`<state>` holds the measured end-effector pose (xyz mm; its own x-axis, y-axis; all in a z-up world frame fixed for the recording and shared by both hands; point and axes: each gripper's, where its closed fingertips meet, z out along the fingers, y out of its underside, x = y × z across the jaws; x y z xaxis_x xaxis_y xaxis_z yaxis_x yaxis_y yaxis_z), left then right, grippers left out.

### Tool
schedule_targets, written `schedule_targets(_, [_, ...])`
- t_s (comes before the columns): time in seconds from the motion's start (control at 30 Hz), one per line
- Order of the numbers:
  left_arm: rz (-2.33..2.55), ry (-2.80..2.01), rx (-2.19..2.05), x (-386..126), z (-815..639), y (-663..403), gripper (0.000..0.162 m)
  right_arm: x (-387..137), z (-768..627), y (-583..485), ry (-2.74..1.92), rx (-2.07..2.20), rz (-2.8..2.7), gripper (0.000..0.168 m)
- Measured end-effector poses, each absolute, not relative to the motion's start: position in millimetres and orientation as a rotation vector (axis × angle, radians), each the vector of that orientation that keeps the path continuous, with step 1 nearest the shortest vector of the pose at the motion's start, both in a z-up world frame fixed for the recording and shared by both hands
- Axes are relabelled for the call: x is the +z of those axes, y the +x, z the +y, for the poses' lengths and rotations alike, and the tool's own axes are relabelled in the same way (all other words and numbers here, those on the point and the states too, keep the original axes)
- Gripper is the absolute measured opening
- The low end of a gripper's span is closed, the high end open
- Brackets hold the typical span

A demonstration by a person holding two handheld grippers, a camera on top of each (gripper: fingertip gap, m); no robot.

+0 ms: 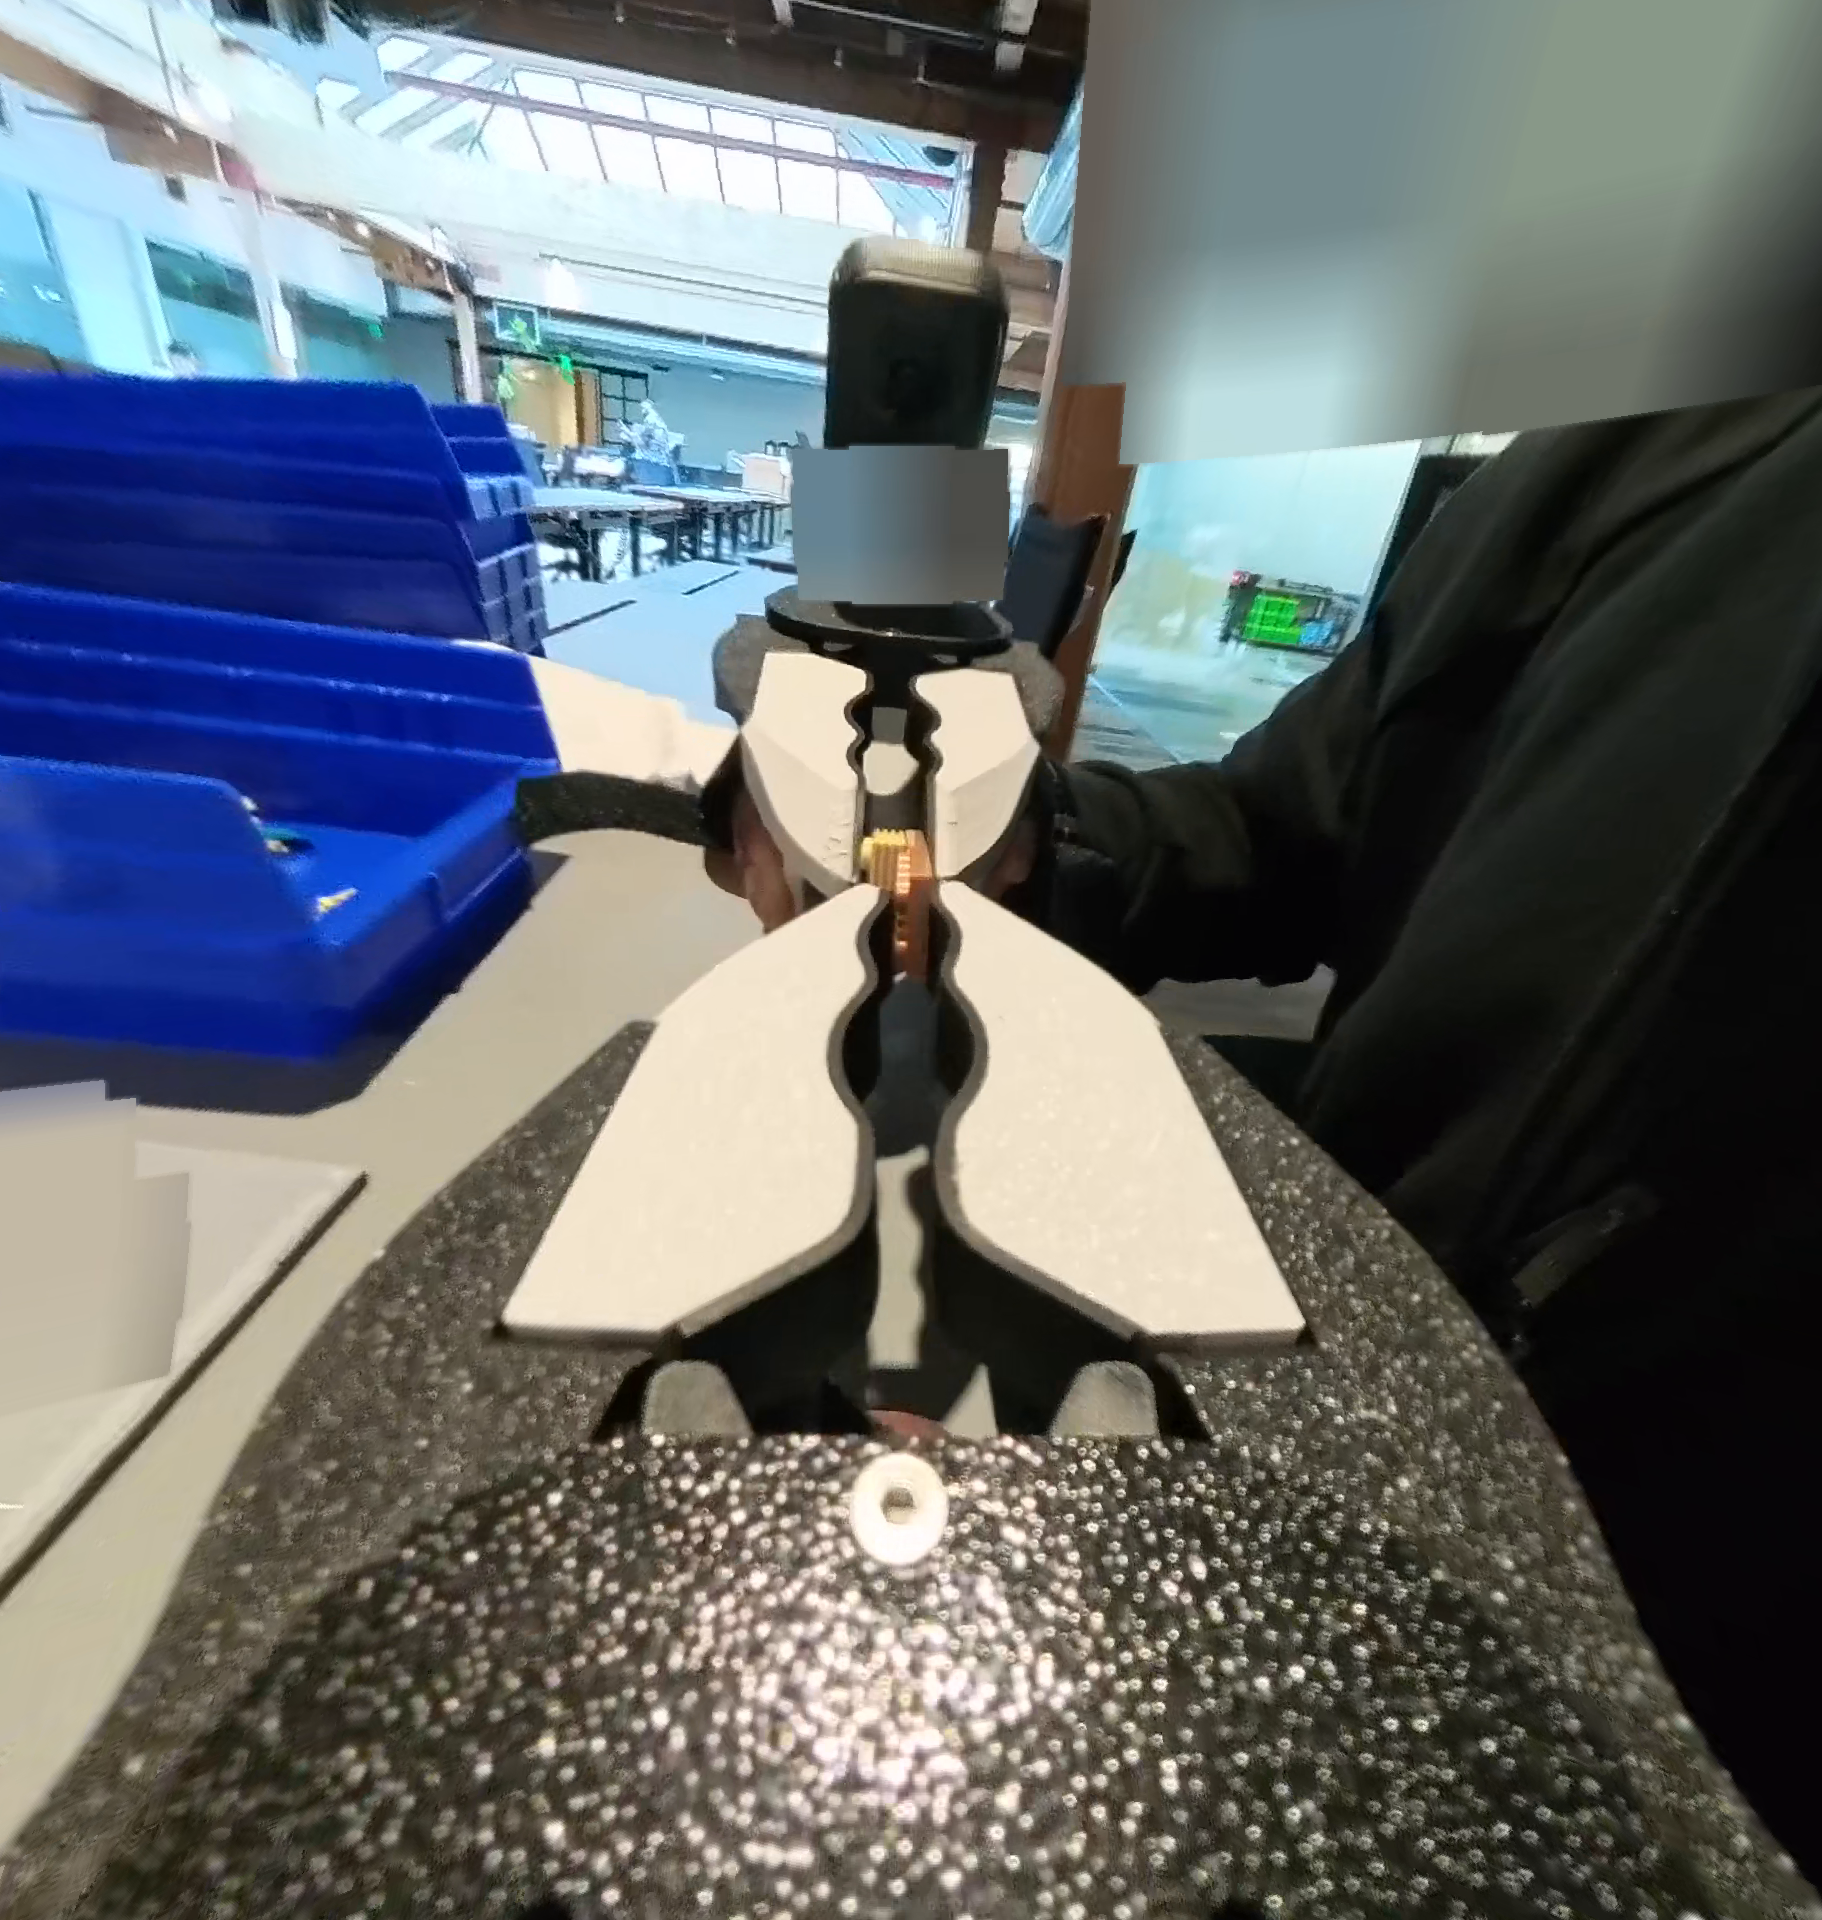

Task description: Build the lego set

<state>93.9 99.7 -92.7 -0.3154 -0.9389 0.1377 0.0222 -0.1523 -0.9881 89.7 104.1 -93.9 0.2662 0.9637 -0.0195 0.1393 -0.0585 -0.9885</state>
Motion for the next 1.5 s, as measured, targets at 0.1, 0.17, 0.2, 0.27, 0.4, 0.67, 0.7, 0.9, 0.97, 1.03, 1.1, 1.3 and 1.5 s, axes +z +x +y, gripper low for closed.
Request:
schedule_targets(0.1, [1.339,-1.102,-1.543,-93,100,94,0.004,-94,104,89,-1.466,0.937,-1.102,0.012])
schedule_targets(0.17, [1.342,-1.088,-1.507,-92,101,94,0.004,-93,104,89,-1.458,0.901,-1.107,0.012])
schedule_targets(0.2, [1.345,-1.075,-1.484,-91,101,93,0.004,-92,104,89,-1.449,0.883,-1.111,0.012])
schedule_targets(0.27, [1.358,-1.039,-1.425,-90,100,93,0.005,-91,103,88,-1.422,0.822,-1.132,0.012])
schedule_targets(0.4, [1.370,-1.043,-1.309,-93,102,91,0.008,-92,103,87,-1.378,0.579,-1.219,0.012])
schedule_targets(0.67, [1.340,-1.110,-1.231,-89,106,82,0.028,-85,108,92,-1.253,0.222,-1.281,0.012])
schedule_targets(0.7, [1.327,-1.163,-1.278,-90,106,81,0.030,-84,108,94,-1.215,0.146,-1.295,0.012])
schedule_targets(0.9, [1.063,-1.501,-1.659,-81,119,78,0.041,-85,107,97,-0.965,-0.255,-1.390,0.012])
schedule_targets(0.97, [1.005,-1.604,-1.766,-84,121,80,0.040,-86,105,96,-0.880,-0.343,-1.420,0.011])
schedule_targets(1.03, [0.981,-1.701,-1.880,-90,117,84,0.040,-89,105,95,-0.800,-0.437,-1.455,0.011])
schedule_targets(1.1, [0.967,-1.767,-1.996,-96,111,89,0.038,-92,107,95,-0.734,-0.534,-1.484,0.011])
schedule_targets(1.3, [0.875,-1.761,-2.241,-97,105,97,0.012,-93,107,93,-0.616,-0.644,-1.529,0.011])
schedule_targets(1.5, [0.779,-1.666,-2.313,-94,108,97,0.008,-91,108,92,-0.555,-0.674,-1.480,0.015])
